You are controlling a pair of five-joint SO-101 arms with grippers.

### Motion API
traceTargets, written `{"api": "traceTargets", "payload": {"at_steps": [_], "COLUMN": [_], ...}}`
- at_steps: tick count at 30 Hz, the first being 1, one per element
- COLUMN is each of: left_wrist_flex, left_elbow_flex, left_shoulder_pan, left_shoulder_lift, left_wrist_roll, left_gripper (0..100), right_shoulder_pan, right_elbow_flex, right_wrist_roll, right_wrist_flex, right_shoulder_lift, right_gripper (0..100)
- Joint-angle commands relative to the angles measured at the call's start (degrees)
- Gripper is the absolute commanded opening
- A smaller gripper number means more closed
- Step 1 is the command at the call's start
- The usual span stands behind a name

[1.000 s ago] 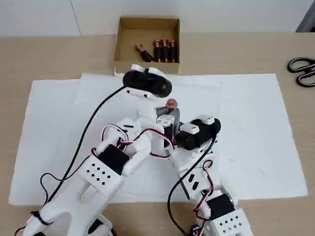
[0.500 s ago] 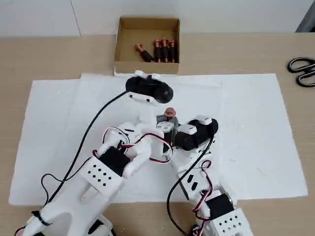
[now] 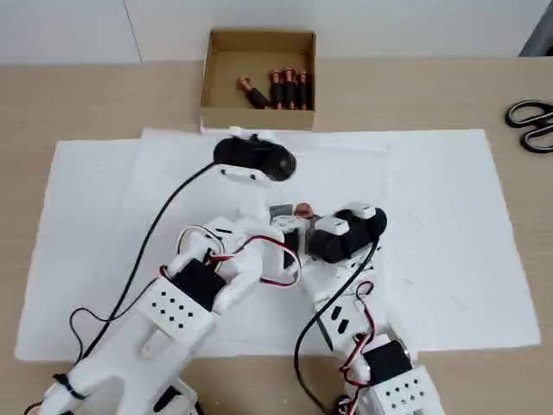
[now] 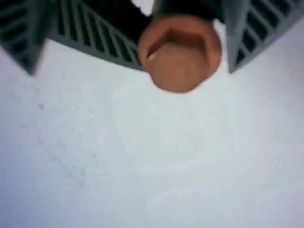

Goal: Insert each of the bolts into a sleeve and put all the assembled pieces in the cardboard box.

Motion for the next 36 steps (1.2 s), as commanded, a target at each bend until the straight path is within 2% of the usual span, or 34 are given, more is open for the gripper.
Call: {"api": "traceTargets", "payload": {"at_steps": [1, 5, 9, 14, 19, 25, 36], "left_wrist_flex": [0.4, 0.6, 4.8, 10.7, 17.0, 17.7, 17.6], "left_elbow_flex": [-2.6, -3.5, -4.1, -4.0, -3.9, -3.9, -1.5], "left_shoulder_pan": [-1.2, -5.2, -9.4, -18.3, -24.2, -26.2, -26.3], "left_shoulder_lift": [-1.4, -2.0, -9.1, -17.2, -18.8, -20.0, -20.7], "left_wrist_roll": [0.7, 0.7, 0.6, 0.4, -1.8, -1.8, -1.9], "left_gripper": [31, 31, 31, 31, 31, 31, 31], "right_shoulder_pan": [-0.4, -0.4, -0.1, 0.1, 3.7, 5.2, 6.7], "right_elbow_flex": [-1.3, -1.3, -1.2, -1.6, -12.7, -34.7, -84.6], "right_wrist_roll": [-0.4, -0.4, -0.4, -0.2, 2.2, 5.3, 7.1], "right_wrist_flex": [-0.2, -0.2, -0.1, 0.0, 9.2, 5.1, -8.0], "right_shoulder_lift": [-1.2, -1.2, -1.1, -0.5, 4.9, 28.0, 88.7], "right_gripper": [0.4, 0.4, 0.4, 0.4, 0.4, 0.4, 0.4]}}
